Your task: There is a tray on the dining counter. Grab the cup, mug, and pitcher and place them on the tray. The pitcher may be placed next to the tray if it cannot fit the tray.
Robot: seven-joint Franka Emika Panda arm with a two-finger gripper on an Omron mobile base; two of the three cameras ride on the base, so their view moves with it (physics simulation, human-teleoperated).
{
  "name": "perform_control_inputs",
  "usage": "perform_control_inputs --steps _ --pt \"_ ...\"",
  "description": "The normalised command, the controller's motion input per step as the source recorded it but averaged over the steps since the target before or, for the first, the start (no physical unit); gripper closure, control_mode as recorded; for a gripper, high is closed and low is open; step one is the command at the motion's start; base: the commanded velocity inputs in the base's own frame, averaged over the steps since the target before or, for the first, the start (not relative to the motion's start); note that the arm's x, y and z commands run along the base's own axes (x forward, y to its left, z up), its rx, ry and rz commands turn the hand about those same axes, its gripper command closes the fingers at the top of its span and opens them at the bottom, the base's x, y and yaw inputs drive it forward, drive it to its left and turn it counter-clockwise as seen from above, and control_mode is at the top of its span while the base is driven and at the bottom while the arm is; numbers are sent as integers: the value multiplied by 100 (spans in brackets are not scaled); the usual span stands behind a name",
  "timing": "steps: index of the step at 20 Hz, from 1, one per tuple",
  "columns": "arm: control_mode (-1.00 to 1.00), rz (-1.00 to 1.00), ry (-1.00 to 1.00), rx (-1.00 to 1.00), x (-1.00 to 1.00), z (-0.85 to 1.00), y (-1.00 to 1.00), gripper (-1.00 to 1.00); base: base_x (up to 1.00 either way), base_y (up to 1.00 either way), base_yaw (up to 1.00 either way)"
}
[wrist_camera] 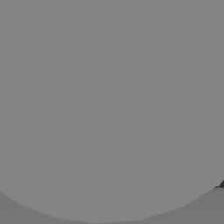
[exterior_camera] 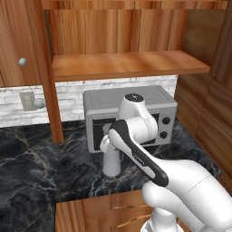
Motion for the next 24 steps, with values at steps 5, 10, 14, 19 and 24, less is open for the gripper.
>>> perform_control_inputs --steps 5,10,14,19,24 --pt "-100 -20 0 0 -8 2 -51 100 0 0 0" --pt "-100 -21 0 0 -1 5 -51 100 0 0 0" --pt "-100 -15 0 0 0 12 -52 100 0 0 0" --pt "-100 -9 0 0 -3 16 -44 100 0 0 0" --pt "-100 0 0 0 -15 6 -11 100 0 0 0"
